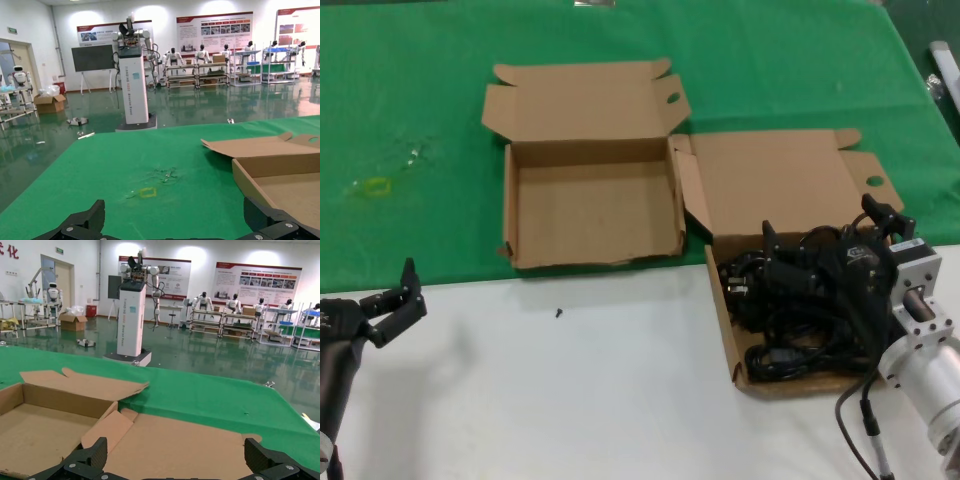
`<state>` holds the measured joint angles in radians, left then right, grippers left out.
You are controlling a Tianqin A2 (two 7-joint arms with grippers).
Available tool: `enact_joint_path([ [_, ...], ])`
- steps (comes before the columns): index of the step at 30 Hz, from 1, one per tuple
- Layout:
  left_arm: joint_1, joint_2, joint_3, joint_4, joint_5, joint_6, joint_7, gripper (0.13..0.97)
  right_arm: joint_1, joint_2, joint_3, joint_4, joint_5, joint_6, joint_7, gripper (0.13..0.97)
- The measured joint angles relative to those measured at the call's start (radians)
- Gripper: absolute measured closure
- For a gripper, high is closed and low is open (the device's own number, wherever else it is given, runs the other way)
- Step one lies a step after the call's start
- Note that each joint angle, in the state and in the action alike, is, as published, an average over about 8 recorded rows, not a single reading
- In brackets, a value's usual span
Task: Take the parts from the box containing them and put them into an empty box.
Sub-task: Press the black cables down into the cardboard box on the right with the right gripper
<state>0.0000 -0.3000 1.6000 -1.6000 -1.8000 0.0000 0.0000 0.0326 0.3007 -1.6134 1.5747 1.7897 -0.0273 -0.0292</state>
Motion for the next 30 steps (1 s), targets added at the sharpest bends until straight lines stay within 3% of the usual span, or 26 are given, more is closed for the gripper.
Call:
enact_joint_path([
  [30, 0.0, 0.0, 0.0, 0.0, 0.0, 0.0, 0.0, 0.132, 0.0, 0.0, 0.0, 0.0, 0.0, 0.0, 0.0, 0.129],
])
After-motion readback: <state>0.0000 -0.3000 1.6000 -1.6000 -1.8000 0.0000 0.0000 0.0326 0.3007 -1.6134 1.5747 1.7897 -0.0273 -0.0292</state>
